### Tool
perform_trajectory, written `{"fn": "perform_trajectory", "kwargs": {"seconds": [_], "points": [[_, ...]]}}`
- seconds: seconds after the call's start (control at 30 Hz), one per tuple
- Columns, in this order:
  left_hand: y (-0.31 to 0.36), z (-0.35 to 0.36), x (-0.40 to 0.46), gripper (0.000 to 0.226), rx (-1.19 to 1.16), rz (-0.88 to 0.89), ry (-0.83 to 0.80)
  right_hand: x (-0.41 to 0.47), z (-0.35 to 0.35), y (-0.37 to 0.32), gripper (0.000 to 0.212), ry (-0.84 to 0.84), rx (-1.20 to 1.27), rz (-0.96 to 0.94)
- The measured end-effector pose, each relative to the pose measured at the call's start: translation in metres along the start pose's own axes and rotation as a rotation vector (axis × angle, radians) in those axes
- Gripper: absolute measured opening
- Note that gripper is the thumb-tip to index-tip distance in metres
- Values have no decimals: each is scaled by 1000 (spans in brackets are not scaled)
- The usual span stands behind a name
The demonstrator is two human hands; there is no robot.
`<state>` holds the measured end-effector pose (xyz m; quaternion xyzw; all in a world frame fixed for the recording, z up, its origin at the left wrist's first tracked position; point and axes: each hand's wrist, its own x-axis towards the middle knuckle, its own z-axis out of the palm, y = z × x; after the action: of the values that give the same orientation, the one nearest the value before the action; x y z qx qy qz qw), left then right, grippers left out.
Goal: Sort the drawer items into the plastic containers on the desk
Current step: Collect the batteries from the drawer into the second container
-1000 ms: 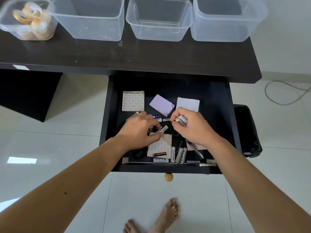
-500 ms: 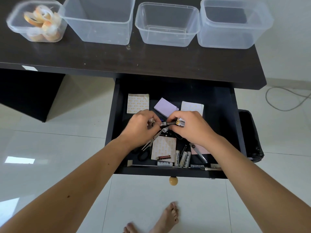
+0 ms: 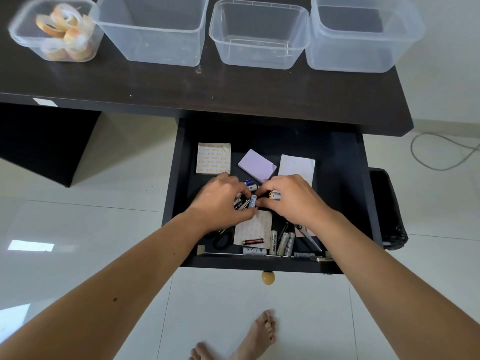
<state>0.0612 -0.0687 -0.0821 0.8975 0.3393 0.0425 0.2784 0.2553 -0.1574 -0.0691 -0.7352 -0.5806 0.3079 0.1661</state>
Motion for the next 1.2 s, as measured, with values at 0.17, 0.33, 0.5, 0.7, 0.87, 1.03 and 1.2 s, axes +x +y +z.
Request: {"fn": "perform_trajectory", "kwargs": {"seconds": [0.17,0.33,0.5,0.7,0.87,1.03,1.2], "points": [[3,-2,-1,20,-134,-83,33,-1,-1,4,14,98,111,35],[8,-10,-1,13,-361,-194,92,3,-4,4,19,126,55,62],[8,-12,0,17,-488,-225,110,4,-6,1,21,104,-6,71],[5,-13,0,44,-469,-122,111,4,-4,-7,19,55,-102,99],[7,-14,-3,26,-375,-107,109,3,0,-10,20,41,-154,107],[1,-11,-2,7,-196,-94,80,1,-4,-3,16,20,-83,50],[3,-15,0,10,-12,-47,36,-2,-12,6,16,92,101,56]]}}
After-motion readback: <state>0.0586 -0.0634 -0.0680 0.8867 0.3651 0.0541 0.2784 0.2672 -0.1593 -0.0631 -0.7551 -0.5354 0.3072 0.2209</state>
